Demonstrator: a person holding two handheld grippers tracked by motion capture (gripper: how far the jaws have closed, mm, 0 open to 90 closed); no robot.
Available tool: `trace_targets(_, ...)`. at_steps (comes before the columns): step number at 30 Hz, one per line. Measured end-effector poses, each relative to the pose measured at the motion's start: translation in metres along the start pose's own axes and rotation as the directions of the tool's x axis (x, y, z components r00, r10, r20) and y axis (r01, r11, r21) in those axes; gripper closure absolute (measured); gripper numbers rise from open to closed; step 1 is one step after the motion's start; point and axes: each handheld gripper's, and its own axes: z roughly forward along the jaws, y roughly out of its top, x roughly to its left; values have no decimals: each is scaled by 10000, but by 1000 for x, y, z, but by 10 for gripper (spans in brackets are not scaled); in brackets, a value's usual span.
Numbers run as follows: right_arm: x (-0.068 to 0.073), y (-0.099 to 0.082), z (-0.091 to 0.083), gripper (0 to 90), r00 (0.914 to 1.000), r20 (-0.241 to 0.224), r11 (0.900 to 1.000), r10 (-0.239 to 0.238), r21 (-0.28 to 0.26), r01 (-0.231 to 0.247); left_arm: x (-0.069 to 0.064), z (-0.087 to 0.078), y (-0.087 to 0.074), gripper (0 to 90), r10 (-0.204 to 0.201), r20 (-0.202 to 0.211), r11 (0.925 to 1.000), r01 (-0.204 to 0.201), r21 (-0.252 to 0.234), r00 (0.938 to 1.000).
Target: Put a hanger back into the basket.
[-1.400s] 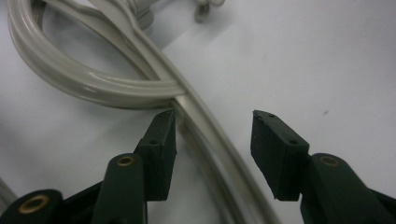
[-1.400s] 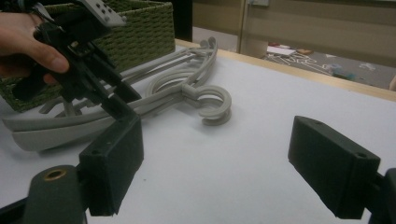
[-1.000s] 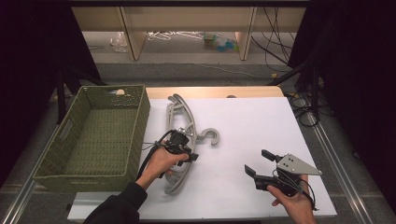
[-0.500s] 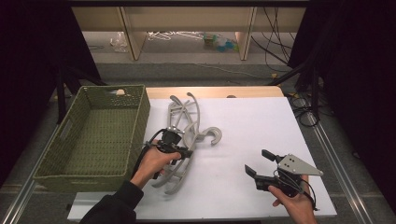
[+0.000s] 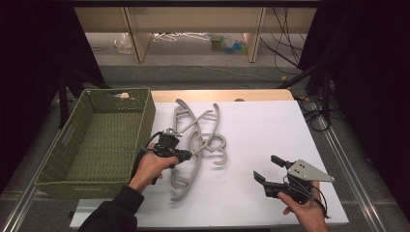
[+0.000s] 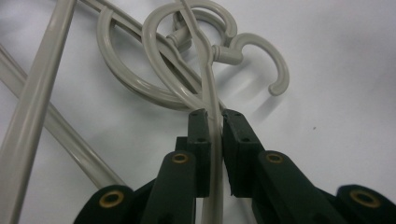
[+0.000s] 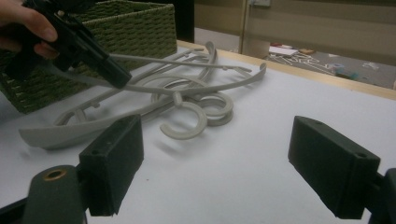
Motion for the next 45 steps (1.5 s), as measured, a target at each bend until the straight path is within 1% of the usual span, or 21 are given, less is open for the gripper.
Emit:
trace_targets(6, 0, 0, 2, 193, 9999, -153, 9998, 73, -156, -75, 2, 8, -4, 812, 271, 12, 9975, -271, 660, 9996)
trace_targets(8, 0, 0, 0, 192, 9999, -120, 10000, 10, 71, -9, 3, 10, -4, 811, 593, 90, 9932, -599, 999, 9982)
trace_targets(9, 0, 0, 0, 192, 9999, -136, 10000, -2, 77, 3, 0, 13, -5, 808, 316, 10, 9966, -316, 763, 9995)
trace_targets(10, 0, 0, 0, 192, 9999, -136, 10000, 7, 77, -6, 0, 16, -4, 788, 944, -207, 9880, -911, 1246, 9953)
trace_targets(12, 0, 0, 0, 192, 9999, -124, 9999, 13, 118, -11, -1, 19, -5, 766, 979, -347, 9879, -929, 1241, 9946)
trace_targets(13, 0, 0, -1, 192, 10000, -88, 9998, -16, 210, 18, -1, 21, -4, 746, 1222, -365, 9821, -1155, 1490, 9918)
trace_targets(16, 1, 1, 0, 192, 9998, -161, 9999, 73, 134, -71, -2, 29, -4, 742, 1119, -472, 9837, -1039, 1470, 9926)
trace_targets(21, 0, 1, 0, 192, 9998, -193, 9999, 61, 129, -58, -4, 33, 2, 803, 1579, -621, 9729, -1445, 1805, 9855)
trace_targets(22, 0, 0, 0, 192, 9998, -192, 9999, 16, 126, -13, -6, 34, 2, 805, 1500, -696, 9761, -1365, 1693, 9862)
trace_targets(23, 1, 0, 0, 192, 9998, -218, 9999, 50, 163, -46, -6, 32, 3, 806, 1590, -649, 9739, -1458, 1739, 9851)
trace_targets(26, 0, 1, 0, 192, 9998, -201, 9999, -25, 102, 27, -7, 27, 5, 807, 1589, -469, 9780, -1507, 1442, 9862)
trace_targets(28, 0, 1, 0, 192, 9998, -218, 9999, -40, 101, 42, -5, 21, 7, 807, 1296, -243, 9863, -1264, 1060, 9913)
trace_targets(29, 1, 1, 0, 192, 9998, -196, 9999, -51, 105, 53, -1, 14, 9, 807, 1111, 106, 9906, -1116, 795, 9937)
trace_targets(30, 1, 1, 0, 192, 9998, -196, 9999, -51, 105, 53, -1, 14, 9, 807, 1111, 106, 9906, -1116, 795, 9937)
trace_targets(31, 1, 1, 0, 192, 9998, -211, 10000, 11, 6, -11, 0, 11, 10, 807, 757, 209, 9961, -766, 444, 9969)
trace_targets(33, 0, 1, 0, 192, 9997, -247, 9999, -42, 94, 44, 4, 5, 12, 807, 237, 459, 9996, -229, -177, 9987)
trace_targets(34, 0, 1, 0, 192, 9997, -230, 9999, -54, 108, 57, 5, 3, 12, 807, -216, 623, 9974, 258, -672, 9978)
trace_targets(36, 1, 1, 0, 192, 9998, -220, 10000, -32, 10, 32, 8, -5, 14, 807, -629, 941, 9909, 734, -1126, 9936)
trace_targets(38, 0, 1, 0, 192, 9997, -229, 9999, -60, 111, 62, 10, -16, 18, 807, -939, 1583, 9786, 1204, -1668, 9829)
trace_targets(40, 0, 1, -1, 192, 9998, -169, 9998, -66, 188, 70, 8, -22, 21, 807, -832, 1503, 9770, 1104, -1826, 9851)
trace_targets(45, 0, 0, 0, 192, 9997, -257, 10000, 5, 72, -3, 4, -34, 24, 807, -715, 1683, 9708, 1074, -2146, 9831)
